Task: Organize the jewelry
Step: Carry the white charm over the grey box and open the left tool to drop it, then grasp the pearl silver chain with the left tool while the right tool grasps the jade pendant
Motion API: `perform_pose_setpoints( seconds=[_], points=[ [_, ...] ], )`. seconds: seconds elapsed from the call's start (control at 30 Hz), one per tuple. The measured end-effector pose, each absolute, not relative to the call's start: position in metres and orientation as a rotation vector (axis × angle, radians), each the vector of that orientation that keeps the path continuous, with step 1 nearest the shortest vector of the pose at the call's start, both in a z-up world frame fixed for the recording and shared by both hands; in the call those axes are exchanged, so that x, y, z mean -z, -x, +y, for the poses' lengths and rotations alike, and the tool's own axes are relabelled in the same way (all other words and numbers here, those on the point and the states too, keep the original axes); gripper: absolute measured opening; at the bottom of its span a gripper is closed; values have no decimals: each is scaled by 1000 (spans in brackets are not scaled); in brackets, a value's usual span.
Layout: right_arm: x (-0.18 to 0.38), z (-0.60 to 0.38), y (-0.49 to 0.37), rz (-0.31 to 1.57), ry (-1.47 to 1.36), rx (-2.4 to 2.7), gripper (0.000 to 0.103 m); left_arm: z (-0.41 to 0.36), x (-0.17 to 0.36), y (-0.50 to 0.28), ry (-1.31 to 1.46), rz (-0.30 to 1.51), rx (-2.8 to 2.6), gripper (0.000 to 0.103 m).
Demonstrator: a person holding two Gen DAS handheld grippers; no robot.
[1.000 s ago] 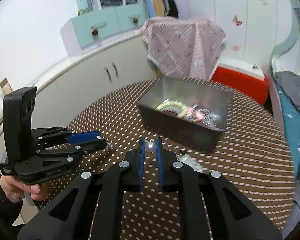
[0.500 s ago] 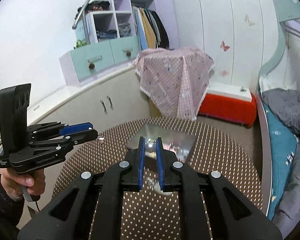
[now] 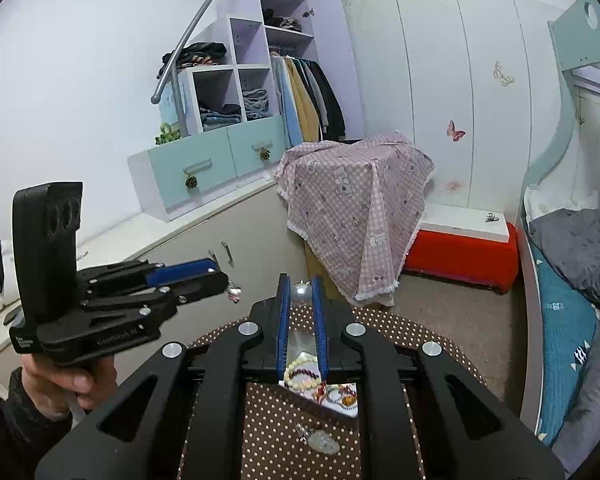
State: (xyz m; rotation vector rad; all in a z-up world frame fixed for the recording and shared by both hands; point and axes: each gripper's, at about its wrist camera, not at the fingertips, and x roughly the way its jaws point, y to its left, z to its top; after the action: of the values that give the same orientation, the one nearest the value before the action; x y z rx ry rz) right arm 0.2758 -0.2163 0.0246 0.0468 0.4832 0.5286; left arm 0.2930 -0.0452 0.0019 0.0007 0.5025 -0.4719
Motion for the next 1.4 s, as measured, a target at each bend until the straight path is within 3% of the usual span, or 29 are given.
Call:
perform_pose_setpoints(
  seconds=[0.53,0.57,0.6,0.63,0.67,0.7,0.8,1.4],
  points=[
    [41,-215,-351,693,-146,-470,11,-63,44,-355,-5,684,452,26],
    [45,-217,-355,708,-157,-462,20,-66,47,-358,-27,699,437,48],
    [49,-219,-358,720,-170,-449,40,-67,49,-358,-40,700,417,71],
    [51,-222,-360,723,-176,-425,49,-65,49,-356,-45,684,390,93],
    [53,-225,-361,721,-183,-405,69,-61,48,-354,-35,657,379,94],
    [54,-228,-361,718,-193,-396,79,-59,48,-354,-30,660,376,94],
    [57,-238,-361,718,-223,-354,96,-53,48,-353,-32,661,324,94],
    [44,-249,-327,659,-233,-340,96,-22,37,-306,27,581,255,94]
  ],
)
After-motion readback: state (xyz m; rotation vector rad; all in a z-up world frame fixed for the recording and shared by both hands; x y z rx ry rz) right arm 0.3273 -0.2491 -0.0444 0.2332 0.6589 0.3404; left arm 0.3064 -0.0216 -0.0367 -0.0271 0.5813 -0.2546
